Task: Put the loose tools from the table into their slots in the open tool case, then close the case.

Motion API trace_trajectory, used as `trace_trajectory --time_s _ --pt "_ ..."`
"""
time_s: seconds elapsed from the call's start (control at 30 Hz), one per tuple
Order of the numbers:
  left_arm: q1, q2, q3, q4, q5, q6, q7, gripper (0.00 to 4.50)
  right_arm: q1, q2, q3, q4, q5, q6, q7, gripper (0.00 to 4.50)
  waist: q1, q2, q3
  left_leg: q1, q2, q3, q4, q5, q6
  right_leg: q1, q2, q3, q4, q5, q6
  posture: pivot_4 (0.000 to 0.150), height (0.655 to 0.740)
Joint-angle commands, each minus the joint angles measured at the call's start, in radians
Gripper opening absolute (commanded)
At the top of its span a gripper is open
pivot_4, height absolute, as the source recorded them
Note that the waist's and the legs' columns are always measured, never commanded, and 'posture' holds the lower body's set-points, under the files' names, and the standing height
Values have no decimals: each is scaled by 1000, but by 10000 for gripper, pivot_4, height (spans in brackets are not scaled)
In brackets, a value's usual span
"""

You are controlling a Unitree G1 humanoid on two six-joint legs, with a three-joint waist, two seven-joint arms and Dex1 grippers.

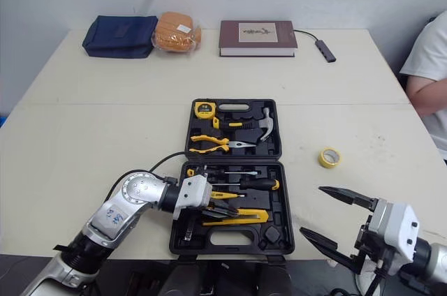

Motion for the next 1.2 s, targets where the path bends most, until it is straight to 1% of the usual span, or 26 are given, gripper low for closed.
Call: trace_trajectory --time_s 0.03,0.17,0.3,0.4,0.5,0.53,0.63,0.7,0.73,0.77,0.83,0.9,0.93,1.0,1.03,1.07,1.13,1.17,1.2 --pt "5 7 1 7 27 15 17 689 -9 -3 -32 -38 32 11 -22 45000 0 0 0 0 0 0 0 0 0 0 0 0 0 0 0 1500 7400" --pt "12 38 -39 12 63 48 4 689 -3 -4 -32 -39 29 15 -21 45000 -1 0 0 0 0 0 0 0 0 0 0 0 1 0 0 1500 7400" --pt "3 30 -63 16 75 119 28 689 -3 -4 -31 -43 31 20 -25 45000 -2 0 -1 1 0 0 0 0 0 1 0 0 0 0 0 1500 7400" --pt "-5 65 -130 23 128 153 8 689 -8 -3 -31 -40 30 21 -32 45000 -1 0 -5 1 0 0 0 0 0 1 0 0 0 0 0 1500 7400" --pt "-4 73 -169 46 172 193 39 689 -20 11 -34 -36 22 17 -63 45000 0 1 -14 2 0 -1 0 0 0 2 0 0 -1 0 0 1500 7400" --pt "3 66 -161 62 176 167 56 689 -24 12 -33 -35 20 16 -69 45000 0 1 -17 3 0 -1 -1 -1 1 3 0 0 -2 0 0 1500 7400" --pt "14 59 -125 68 139 158 61 689 -31 9 -25 -28 17 10 -69 45000 -1 2 -21 7 0 -1 -2 -2 3 9 -1 0 -5 0 0 1500 7400" --pt "12 56 -105 70 127 105 51 689 -39 8 -20 -20 12 6 -72 45000 -2 1 -21 15 0 -2 -6 -6 7 16 -1 0 -9 0 0 1500 7400" --pt "12 44 -88 72 110 71 48 689 -44 10 -17 -15 7 3 -74 45000 -2 1 -22 16 0 -2 -6 -9 3 17 -1 0 -10 0 0 1500 7400" --pt "12 35 -76 74 98 50 46 689 -48 11 -16 -10 4 1 -76 45000 -3 2 -22 16 1 -2 -7 -10 3 17 -1 0 -10 0 0 1500 7400" --pt "12 0 -21 62 29 -6 33 689 -55 17 -14 0 -1 -4 -83 45000 -3 3 -22 16 1 -2 -7 -9 3 17 -1 0 -11 0 0 1500 7400" --pt "2 -58 83 6 -107 -43 21 689 -59 27 -20 9 -9 -12 -92 45000 -3 3 -21 14 1 -2 -7 -9 4 15 -1 0 -11 0 0 1500 7400" --pt "-1 -70 119 -10 -143 -52 17 689 -61 34 -27 10 -9 -13 -99 45000 -2 2 -20 13 1 -3 -6 -6 8 14 -1 0 -11 0 0 1500 7400" --pt "7 -39 165 -29 -189 -37 -27 6072 -66 53 -47 14 -4 -17 -120 45000 -3 2 -20 9 1 -5 -4 -6 8 11 -1 -2 -11 0 0 1500 7400" --pt "15 -16 185 -28 -197 -44 -49 9288 -65 63 -57 19 -4 -22 -127 45000 -3 2 -20 9 1 -5 -5 -3 3 11 -1 -3 -11 0 0 1500 7400" --pt "22 6 210 -28 -212 -30 -58 13637 -61 72 -68 29 -9 -33 -126 45000 -5 3 -20 9 1 -5 -6 -3 2 12 -1 -3 -12 0 0 1500 7400" --pt "42 36 301 -14 -244 -5 -20 22165 -41 95 -106 76 -26 -70 -119 45000 -7 4 -19 9 1 -4 -7 -3 2 12 -1 -3 -13 0 0 1500 7400" --pt "54 50 344 -2 -251 -1 -3 27435 -33 102 -123 103 -50 -101 -111 45000 -7 4 -18 9 1 -4 -7 -3 2 12 -1 -4 -13 0 0 1500 7400" --pt "61 60 370 5 -254 -2 8 30489 -28 106 -132 120 -66 -123 -104 45000 -6 4 -18 9 1 -4 -7 -3 2 12 -1 -4 -14 0 0 1500 7400"
